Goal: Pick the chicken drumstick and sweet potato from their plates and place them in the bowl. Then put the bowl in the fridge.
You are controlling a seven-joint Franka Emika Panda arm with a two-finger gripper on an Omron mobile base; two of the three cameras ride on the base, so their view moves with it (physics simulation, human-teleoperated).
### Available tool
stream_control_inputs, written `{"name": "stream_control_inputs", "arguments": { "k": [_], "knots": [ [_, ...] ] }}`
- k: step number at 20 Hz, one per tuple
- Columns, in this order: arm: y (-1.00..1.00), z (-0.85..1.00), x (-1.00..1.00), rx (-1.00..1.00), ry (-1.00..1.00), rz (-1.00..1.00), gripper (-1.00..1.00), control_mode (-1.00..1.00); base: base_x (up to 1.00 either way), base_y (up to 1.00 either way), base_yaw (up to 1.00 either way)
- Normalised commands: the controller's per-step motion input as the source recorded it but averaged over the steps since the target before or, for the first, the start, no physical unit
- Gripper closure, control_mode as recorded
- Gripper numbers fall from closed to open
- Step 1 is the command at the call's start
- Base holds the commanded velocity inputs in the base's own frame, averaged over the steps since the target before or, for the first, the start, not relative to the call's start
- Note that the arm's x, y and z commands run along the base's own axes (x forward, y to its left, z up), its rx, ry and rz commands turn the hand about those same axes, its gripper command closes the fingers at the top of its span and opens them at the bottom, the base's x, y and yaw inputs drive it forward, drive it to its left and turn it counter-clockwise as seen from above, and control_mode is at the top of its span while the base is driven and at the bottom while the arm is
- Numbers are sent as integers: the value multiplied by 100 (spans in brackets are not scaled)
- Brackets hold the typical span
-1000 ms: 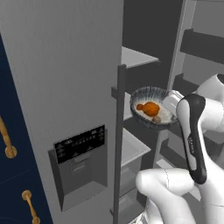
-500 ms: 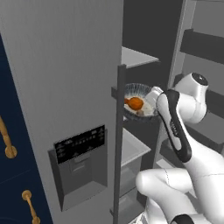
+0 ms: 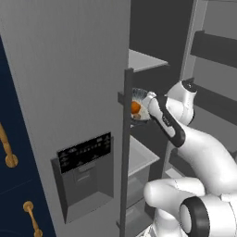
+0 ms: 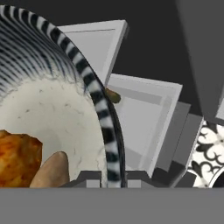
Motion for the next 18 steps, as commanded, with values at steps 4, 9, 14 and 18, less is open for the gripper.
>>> {"name": "stream_control_inputs", "arguments": {
  "k": [4, 9, 14, 18],
  "knots": [
    [11, -37, 55, 0, 1, 0, 100, -100, 0, 0, 0],
    [12, -40, 48, 0, 4, 0, 100, -100, 0, 0, 0],
    [11, -10, 39, 0, 0, 0, 100, -100, 0, 0, 0],
    [0, 0, 28, 0, 0, 0, 100, -100, 0, 0, 0]
  ]
}}
